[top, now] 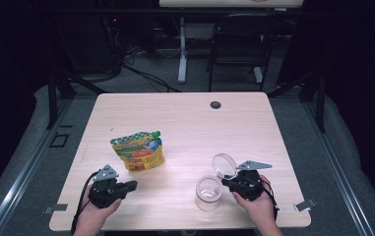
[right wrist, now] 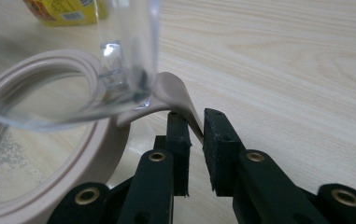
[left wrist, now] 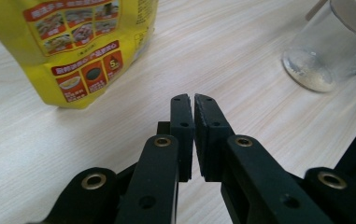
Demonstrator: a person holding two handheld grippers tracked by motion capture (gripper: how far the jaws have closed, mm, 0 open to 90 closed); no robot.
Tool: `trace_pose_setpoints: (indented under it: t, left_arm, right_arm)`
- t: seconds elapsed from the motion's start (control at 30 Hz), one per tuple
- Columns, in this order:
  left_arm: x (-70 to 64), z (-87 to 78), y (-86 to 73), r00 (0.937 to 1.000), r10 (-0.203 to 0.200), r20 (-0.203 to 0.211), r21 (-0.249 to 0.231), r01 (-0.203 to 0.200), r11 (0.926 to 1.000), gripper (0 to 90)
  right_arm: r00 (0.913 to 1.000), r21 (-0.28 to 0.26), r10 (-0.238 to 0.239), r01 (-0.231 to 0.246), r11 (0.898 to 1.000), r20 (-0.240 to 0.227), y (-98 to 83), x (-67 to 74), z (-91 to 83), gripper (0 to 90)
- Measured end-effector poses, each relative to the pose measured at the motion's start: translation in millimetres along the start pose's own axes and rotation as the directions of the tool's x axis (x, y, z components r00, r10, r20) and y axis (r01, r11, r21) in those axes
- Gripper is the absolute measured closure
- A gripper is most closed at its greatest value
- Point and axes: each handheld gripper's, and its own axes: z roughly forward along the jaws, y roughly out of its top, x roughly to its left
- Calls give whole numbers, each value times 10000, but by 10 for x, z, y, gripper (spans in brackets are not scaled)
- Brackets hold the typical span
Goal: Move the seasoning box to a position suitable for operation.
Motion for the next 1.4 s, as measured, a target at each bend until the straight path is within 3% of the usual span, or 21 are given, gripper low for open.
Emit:
trace_pose_setpoints:
  t: [0.23,0.37,0.7,1.1,1.4]
  left_arm:
    - [81,-43,4,9997,-184,-161,-138,181,9997,858]
    - [149,-72,30,9993,-239,-291,-178,234,9996,839]
    - [362,-127,105,9958,-490,-770,-426,458,9980,685]
    - [583,-148,246,9936,-798,-804,-538,756,9957,563]
    - [716,-174,327,9931,-921,-722,-615,877,9942,547]
  right_arm:
    - [9988,-183,487,-488,9986,-31,-13,-78,-11,771]
    - [9989,-170,460,-461,9988,-61,-16,-90,-32,745]
    - [9991,-155,418,-417,9990,16,-79,-102,-123,711]
    - [9972,-171,724,-721,9973,164,-177,-156,-205,701]
    - [9964,-129,832,-829,9965,187,-200,-176,-219,700]
